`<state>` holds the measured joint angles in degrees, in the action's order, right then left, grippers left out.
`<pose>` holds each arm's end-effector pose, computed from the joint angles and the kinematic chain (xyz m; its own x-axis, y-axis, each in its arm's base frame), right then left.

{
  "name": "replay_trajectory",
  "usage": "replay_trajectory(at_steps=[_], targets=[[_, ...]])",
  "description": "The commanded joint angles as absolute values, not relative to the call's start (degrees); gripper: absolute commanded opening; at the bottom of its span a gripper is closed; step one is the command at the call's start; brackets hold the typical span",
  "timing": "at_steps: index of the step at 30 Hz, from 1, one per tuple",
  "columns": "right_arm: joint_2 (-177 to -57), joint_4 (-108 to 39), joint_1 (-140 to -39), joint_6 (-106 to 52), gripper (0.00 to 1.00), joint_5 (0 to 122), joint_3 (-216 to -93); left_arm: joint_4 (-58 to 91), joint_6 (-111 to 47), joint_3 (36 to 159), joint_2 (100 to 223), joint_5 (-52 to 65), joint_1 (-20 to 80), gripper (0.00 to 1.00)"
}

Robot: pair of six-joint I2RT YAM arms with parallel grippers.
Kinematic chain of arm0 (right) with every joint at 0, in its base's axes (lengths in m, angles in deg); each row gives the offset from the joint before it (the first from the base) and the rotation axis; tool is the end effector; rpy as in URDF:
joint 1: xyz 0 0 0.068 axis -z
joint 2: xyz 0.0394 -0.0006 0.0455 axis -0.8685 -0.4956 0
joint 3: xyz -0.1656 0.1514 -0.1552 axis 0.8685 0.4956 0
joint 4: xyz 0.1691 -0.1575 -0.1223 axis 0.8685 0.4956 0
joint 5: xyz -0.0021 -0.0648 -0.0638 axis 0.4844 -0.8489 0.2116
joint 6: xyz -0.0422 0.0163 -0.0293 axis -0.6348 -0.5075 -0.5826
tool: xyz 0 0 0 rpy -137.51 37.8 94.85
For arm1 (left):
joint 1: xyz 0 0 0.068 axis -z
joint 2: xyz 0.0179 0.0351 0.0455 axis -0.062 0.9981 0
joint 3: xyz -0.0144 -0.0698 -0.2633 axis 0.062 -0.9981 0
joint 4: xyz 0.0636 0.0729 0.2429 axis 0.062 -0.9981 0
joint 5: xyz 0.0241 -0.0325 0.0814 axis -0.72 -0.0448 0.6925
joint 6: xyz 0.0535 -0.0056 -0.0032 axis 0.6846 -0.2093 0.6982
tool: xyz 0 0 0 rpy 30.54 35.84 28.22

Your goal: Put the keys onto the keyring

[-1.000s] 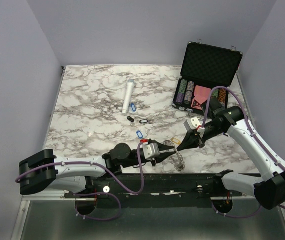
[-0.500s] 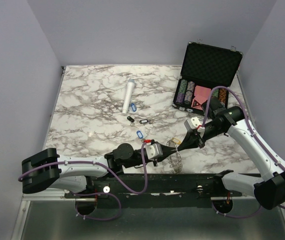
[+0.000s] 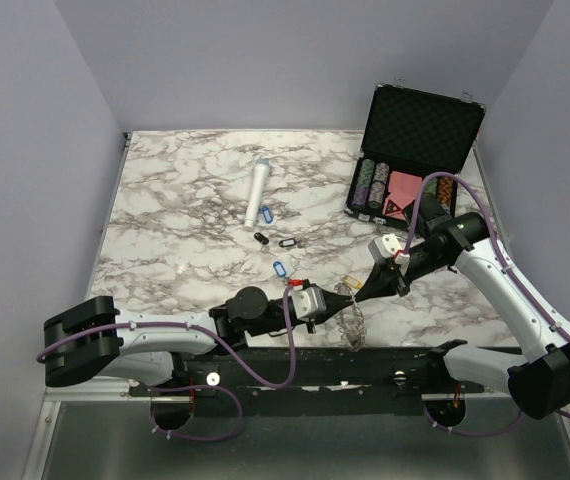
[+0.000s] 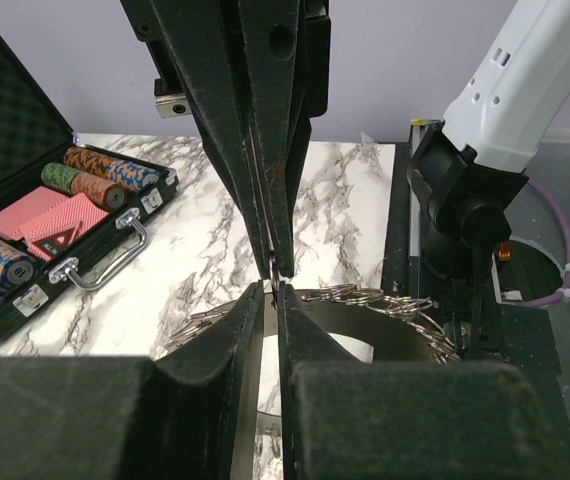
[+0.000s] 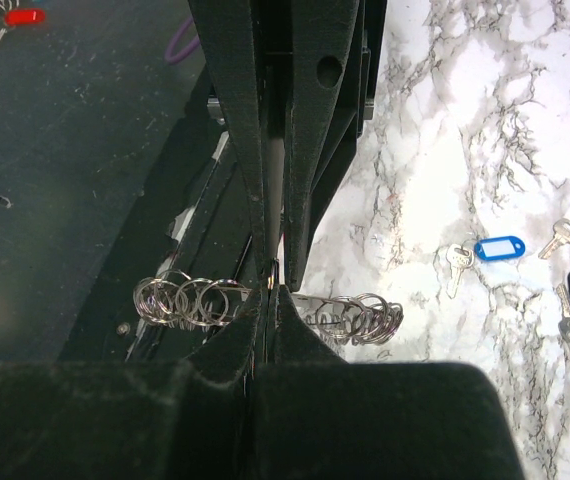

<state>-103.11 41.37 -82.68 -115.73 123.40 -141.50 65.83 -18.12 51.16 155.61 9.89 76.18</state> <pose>0.1537 0.0995 0.3127 0.1380 -0.3095 -0.9408 -0.9416 -0.3355 -0.0277 0.0735 -0.2443 0.2489 0.0790 -0.1162 -0.9901 0.9729 0.2256 0.0511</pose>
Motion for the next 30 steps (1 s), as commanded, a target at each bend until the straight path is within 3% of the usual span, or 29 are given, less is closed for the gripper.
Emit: replay_trajectory(at_steps=[1,16,30], targets=[[-102.8,44.0,-82.4,-115.0,0.0,127.1,-143.0,67.4,-18.2,52.7,156.2,11.0,76.4,0.17],[-102.6,43.7,-82.3,-114.5,0.0,127.3,-143.0,70.9,-20.0,52.1,156.4,11.5,76.5,0.18],[-102.6,43.9,-82.1,-114.4,0.0,127.6,-143.4,69.6,-20.1,51.1,156.4,12.4,76.5,0.12]])
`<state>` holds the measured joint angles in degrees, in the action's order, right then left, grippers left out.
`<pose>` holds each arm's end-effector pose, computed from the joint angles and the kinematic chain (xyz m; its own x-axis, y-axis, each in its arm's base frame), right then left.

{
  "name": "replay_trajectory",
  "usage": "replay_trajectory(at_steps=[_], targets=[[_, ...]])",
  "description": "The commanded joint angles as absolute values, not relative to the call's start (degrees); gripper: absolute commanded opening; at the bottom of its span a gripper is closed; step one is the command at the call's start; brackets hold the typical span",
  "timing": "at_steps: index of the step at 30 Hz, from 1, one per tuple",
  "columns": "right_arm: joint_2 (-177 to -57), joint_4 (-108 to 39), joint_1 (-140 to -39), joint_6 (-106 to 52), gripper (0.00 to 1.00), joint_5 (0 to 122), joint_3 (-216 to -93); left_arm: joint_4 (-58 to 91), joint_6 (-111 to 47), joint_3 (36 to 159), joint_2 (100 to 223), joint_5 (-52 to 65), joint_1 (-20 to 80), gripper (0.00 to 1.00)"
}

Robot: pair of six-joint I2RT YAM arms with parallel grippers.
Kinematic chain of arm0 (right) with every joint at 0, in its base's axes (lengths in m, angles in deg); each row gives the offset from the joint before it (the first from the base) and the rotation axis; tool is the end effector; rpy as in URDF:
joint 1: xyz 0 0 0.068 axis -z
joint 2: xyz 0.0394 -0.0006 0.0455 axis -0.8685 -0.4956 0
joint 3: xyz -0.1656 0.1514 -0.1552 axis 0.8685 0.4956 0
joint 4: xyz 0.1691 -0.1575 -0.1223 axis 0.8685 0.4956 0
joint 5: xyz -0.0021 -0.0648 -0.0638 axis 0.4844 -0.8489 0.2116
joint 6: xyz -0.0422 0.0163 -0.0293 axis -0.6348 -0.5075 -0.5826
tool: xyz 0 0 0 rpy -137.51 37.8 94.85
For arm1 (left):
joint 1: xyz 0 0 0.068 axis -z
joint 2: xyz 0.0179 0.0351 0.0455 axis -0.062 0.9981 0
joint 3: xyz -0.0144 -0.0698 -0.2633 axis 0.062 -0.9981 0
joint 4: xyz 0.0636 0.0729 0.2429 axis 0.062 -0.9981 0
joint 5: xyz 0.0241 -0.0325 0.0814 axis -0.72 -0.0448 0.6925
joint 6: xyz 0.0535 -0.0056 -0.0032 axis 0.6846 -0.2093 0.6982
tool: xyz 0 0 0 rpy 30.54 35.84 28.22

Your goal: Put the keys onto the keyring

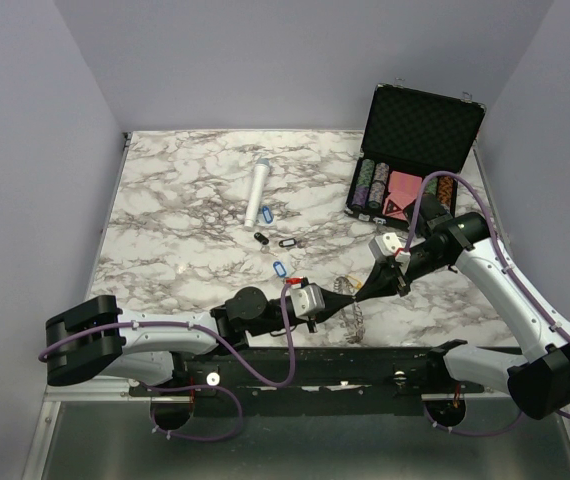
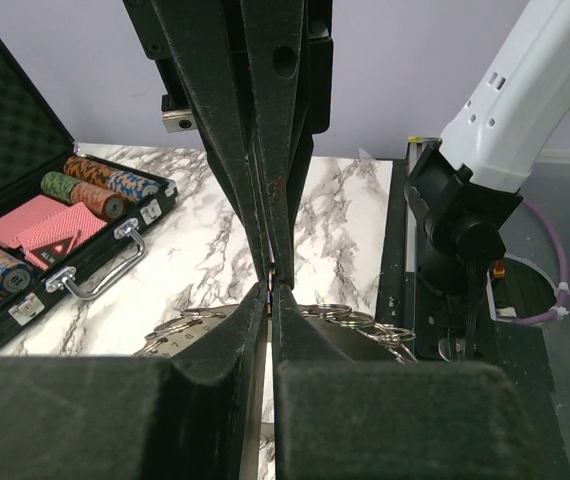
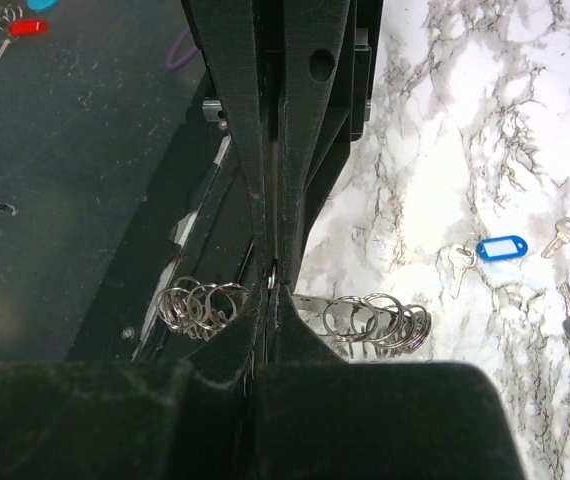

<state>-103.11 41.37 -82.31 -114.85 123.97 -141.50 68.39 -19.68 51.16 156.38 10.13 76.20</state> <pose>0.1543 0.0986 0.3131 0.1185 -0.3067 -0.9444 -0.9453 -0.3260 -0.0128 0.0739 -0.2453 0.2506 0.0616 -0.1518 -0.9865 0.9736 0.2268 0.0259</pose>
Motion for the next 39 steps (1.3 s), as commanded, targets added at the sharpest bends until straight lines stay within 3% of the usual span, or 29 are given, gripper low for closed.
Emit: replay_trajectory(at_steps=[1,14,17,23,39], targets=[[-102.6,44.0,-82.0,-114.4,0.0,127.7,-143.3,69.8,-19.9,50.9,156.3,12.4,76.5,0.12],[-102.5,43.9,-81.9,-114.5,0.0,127.8,-143.3,68.6,-20.0,50.6,156.2,12.9,76.5,0.02],[-102.6,44.0,-81.9,-114.5,0.0,127.8,-143.3,68.4,-20.0,50.6,156.1,13.2,76.5,0.03],[-102.4,44.0,-81.9,-114.5,0.0,127.8,-143.4,68.4,-20.2,50.5,155.7,13.6,76.5,0.15],[-102.5,44.1,-81.7,-114.4,0.0,127.9,-143.5,67.6,-20.2,49.9,155.4,14.1,76.5,0.15]])
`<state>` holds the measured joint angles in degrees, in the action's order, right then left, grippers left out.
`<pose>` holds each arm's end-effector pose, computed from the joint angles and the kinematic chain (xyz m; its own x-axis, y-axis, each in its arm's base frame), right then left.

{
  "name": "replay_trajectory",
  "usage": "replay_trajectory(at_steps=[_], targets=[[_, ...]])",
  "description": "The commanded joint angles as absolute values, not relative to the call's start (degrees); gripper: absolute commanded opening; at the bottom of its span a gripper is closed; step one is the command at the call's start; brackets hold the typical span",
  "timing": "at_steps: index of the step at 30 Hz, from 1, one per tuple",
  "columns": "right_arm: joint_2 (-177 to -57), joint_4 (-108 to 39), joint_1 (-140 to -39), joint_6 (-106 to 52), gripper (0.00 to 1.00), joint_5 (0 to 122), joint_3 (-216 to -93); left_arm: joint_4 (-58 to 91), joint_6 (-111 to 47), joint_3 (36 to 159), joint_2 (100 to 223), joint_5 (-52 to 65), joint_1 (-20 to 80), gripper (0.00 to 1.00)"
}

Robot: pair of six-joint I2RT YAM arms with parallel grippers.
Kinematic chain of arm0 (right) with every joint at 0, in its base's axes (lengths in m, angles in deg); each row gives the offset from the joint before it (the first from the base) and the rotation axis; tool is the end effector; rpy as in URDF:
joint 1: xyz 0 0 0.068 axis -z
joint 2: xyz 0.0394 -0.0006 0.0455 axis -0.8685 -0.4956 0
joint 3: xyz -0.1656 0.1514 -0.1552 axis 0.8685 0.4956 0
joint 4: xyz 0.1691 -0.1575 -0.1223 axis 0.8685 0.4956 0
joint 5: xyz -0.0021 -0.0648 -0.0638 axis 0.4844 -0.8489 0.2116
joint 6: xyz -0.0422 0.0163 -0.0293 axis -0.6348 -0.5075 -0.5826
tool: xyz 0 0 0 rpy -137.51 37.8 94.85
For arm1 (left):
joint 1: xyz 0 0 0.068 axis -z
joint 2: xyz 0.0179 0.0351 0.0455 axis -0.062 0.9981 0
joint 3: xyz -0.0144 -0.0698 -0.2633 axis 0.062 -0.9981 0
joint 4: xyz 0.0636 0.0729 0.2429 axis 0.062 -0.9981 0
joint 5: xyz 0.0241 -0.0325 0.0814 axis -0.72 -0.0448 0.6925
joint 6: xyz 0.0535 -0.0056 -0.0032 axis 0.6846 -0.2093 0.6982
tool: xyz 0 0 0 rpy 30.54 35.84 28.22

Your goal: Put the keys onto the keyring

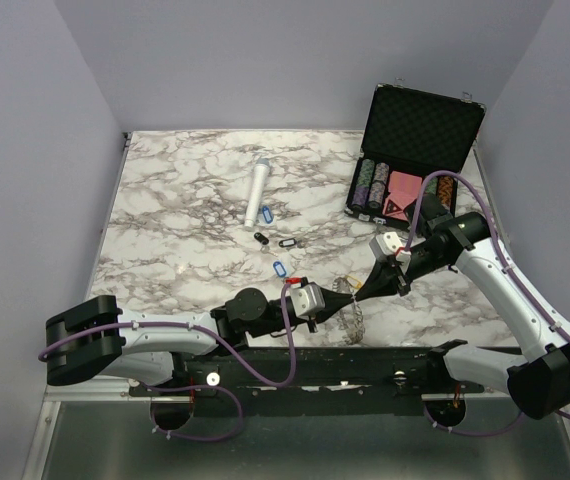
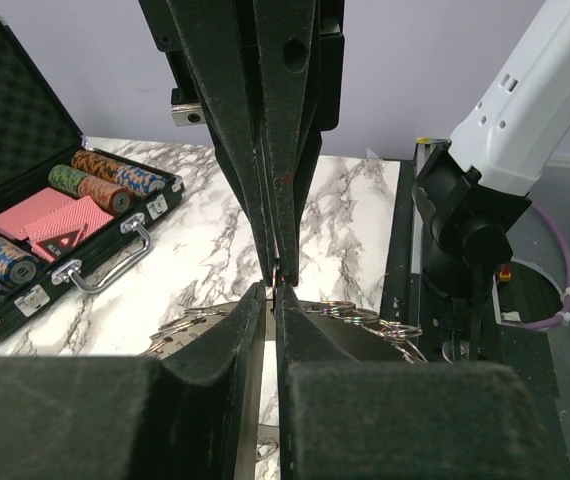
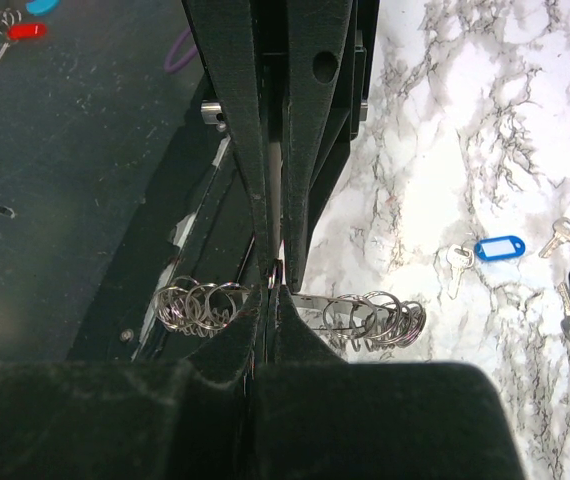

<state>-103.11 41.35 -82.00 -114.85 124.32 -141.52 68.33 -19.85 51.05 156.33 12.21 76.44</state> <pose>0.1548 0.0978 0.3134 0.1157 -0.3017 -0.9464 -0.9467 -0.3218 -0.0131 0.0740 -0.2450 0.2501 0.0574 -0.1504 -0.9870 0.9663 0.2570 0.0170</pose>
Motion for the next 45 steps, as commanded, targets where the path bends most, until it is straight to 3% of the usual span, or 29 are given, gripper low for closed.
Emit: replay_trajectory(at_steps=[1,20,23,27,29,30,32,34,39,45], targets=[[-102.4,44.1,-81.7,-114.4,0.0,127.9,-143.5,67.6,-20.2,49.9,155.4,14.1,76.5,0.15],[-102.4,43.4,-81.6,-113.8,0.0,128.2,-142.9,68.0,-20.2,50.8,156.2,12.4,76.5,0.11],[-102.5,43.0,-81.6,-113.4,0.0,128.2,-142.7,68.0,-20.2,50.8,156.2,11.7,76.5,0.0],[-102.2,42.1,-81.5,-112.7,0.01,128.3,-142.1,68.3,-23.0,50.2,155.9,11.1,76.4,0.0],[-102.0,41.3,-81.6,-111.0,0.09,128.2,-142.1,69.2,-25.0,49.2,155.1,11.4,76.2,0.0],[-101.8,40.1,-81.6,-108.9,0.18,128.3,-142.0,69.3,-26.5,48.6,154.5,11.2,75.8,0.0],[-101.5,37.2,-81.2,-103.0,0.44,129.2,-142.4,68.2,-29.8,47.1,152.6,9.5,74.7,0.0],[-101.2,35.6,-80.9,-98.5,0.59,129.0,-144.2,64.1,-33.4,46.5,149.7,6.4,73.2,0.0],[-100.8,31.3,-80.1,-91.4,0.64,127.1,-144.2,46.2,-40.0,47.4,140.4,0.9,69.6,0.0],[-101.0,22.7,-79.9,-83.5,0.65,123.1,-140.7,32.6,-32.8,45.6,128.2,-0.1,68.8,0.0]])
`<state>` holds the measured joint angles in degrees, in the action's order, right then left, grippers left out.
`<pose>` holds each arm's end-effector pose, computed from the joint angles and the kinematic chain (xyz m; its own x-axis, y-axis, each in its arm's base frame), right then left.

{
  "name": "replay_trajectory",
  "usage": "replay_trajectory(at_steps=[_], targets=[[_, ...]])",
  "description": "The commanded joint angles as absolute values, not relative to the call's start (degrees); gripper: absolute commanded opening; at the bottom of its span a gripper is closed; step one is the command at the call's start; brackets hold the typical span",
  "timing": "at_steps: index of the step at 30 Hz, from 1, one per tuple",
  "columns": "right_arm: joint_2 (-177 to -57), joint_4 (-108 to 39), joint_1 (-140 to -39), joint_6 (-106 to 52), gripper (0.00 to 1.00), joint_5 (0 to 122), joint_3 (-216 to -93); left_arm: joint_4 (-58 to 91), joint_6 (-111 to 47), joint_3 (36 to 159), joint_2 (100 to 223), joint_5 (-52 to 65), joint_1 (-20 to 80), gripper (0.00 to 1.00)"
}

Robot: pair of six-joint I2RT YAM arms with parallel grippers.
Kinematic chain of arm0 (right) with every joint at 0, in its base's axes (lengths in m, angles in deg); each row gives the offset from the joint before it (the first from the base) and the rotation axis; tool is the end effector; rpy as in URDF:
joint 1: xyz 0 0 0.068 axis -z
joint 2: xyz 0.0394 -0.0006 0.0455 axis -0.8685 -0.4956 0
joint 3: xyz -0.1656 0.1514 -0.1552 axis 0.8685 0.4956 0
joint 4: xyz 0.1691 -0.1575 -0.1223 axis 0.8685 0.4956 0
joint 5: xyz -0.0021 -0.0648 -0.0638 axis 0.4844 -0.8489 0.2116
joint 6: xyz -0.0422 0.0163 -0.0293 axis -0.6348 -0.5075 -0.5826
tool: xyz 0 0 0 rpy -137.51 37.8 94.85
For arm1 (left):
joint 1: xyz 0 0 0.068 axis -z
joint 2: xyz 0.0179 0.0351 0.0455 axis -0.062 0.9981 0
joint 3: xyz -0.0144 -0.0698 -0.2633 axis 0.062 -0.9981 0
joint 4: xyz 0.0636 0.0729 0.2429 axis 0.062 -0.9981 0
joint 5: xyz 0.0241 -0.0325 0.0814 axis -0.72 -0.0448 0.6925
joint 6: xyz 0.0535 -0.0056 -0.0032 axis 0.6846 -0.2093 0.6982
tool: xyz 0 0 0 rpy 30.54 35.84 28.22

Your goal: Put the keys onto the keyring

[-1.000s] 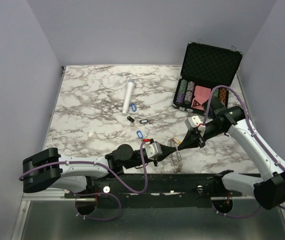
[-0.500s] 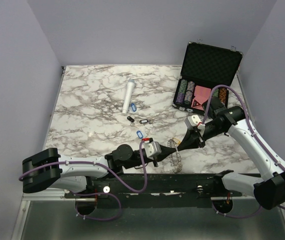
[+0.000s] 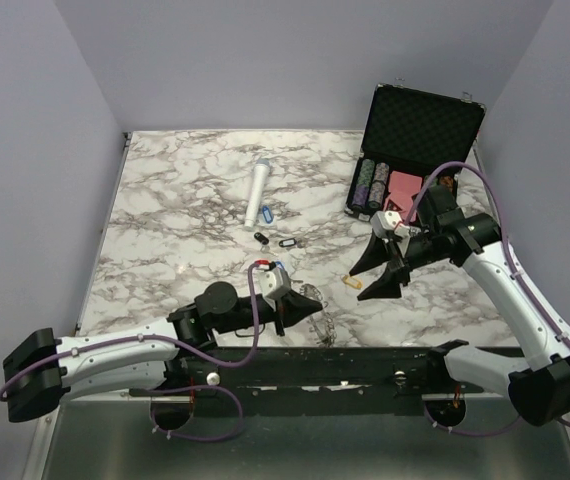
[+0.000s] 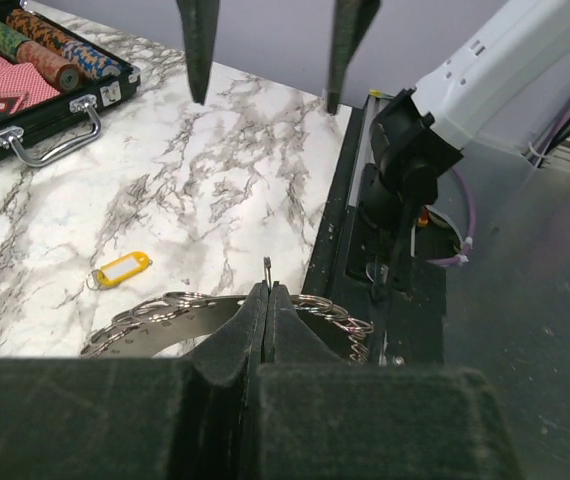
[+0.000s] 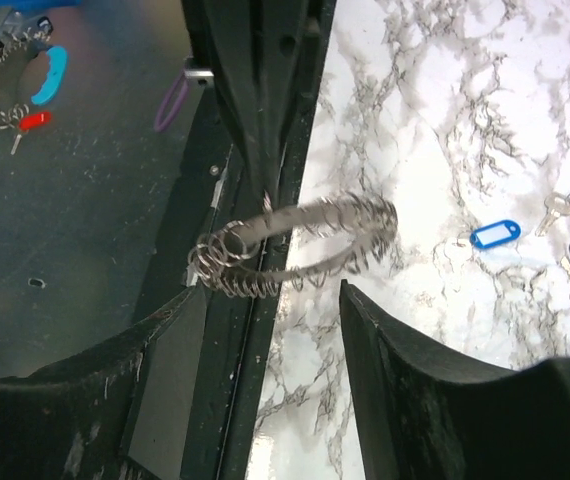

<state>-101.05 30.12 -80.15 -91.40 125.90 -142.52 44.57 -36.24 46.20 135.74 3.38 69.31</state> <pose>0.1661 0.0961 0.3296 -0.0739 -0.2966 -0.9521 -0.9747 -0.1804 0.1318 0.0767 -0.1870 0.2513 -0.2567 -0.0798 -0.9632 0.9397 0.2124 -0.2680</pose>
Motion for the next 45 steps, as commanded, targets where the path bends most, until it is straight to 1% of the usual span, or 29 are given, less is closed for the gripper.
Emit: replay_trajectory(at_steps=[1,6,12,20,24,27,31,37,40,43,45], targets=[[-101.2,21.6,-79.9,-82.2,0.65,122.6,-140.5,29.2,-30.7,46.3,126.2,-0.8,68.6,0.0],[-102.7,17.8,-79.8,-79.7,0.66,121.4,-138.4,15.6,-17.9,51.3,119.4,-3.7,68.5,0.0],[-104.4,17.4,-79.9,-82.4,0.66,121.5,-137.1,5.2,-9.1,56.4,118.0,-4.2,68.3,0.0],[-107.6,19.6,-79.8,-93.7,0.67,121.3,-135.2,4.2,-4.4,55.7,117.4,-7.6,64.5,0.0],[-109.3,18.9,-79.8,-98.8,0.71,117.5,-134.1,4.2,-2.5,56.2,117.1,-9.5,62.3,0.0],[-110.8,15.7,-79.7,-97.8,0.7,114.3,-133.4,4.1,-1.3,56.4,117.0,-9.8,60.8,0.0],[-112.6,12.7,-79.3,-94.9,0.7,113.0,-133.0,5.2,-1.9,55.1,116.3,-10.0,59.1,0.0],[-115.4,9.5,-78.7,-97.7,0.71,106.5,-132.0,3.1,-0.5,55.7,116.0,-11.1,57.7,0.0],[-120.1,6.9,-77.8,-96.0,0.7,105.3,-134.9,2.0,0.5,55.6,115.7,-10.7,57.7,0.0],[-125.0,6.9,-77.4,-93.5,0.66,105.1,-137.6,0.6,0.9,55.7,115.5,-10.3,57.7,0.0],[-126.3,5.2,-77.5,-90.7,0.65,104.8,-137.1,0.3,1.1,55.7,115.2,-10.1,57.7,0.0]])
